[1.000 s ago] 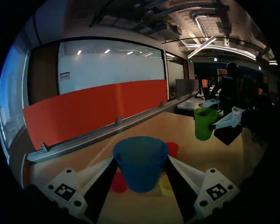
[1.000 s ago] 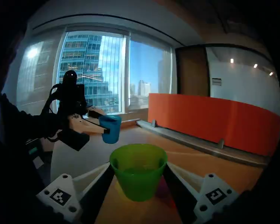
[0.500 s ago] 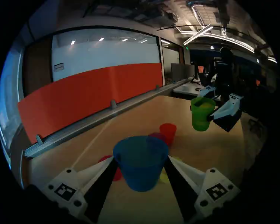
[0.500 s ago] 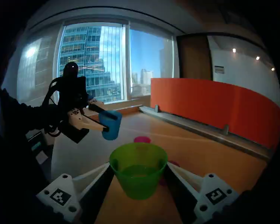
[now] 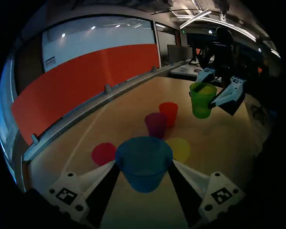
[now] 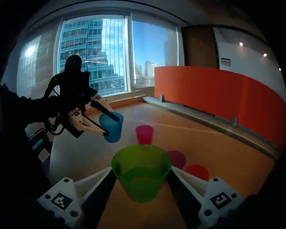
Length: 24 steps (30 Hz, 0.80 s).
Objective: Pour water
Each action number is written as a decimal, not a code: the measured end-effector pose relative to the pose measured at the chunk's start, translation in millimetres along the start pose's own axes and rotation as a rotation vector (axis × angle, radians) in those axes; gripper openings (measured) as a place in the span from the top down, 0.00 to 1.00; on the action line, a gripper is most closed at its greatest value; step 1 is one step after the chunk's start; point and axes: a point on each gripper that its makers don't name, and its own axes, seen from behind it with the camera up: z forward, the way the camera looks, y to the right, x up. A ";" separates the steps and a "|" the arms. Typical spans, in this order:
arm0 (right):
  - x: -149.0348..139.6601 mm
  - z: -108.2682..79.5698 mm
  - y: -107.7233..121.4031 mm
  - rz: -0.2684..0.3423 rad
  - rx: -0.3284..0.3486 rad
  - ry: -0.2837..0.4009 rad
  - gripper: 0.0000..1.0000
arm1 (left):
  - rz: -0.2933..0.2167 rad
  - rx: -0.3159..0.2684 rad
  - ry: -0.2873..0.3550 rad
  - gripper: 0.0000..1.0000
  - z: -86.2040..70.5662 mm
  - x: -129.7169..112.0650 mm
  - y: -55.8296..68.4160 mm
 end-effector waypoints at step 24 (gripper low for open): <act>-56.4 22.8 8.4 -0.026 0.026 -0.150 0.11 | 0.104 -0.058 -0.177 0.15 37.9 -50.2 7.1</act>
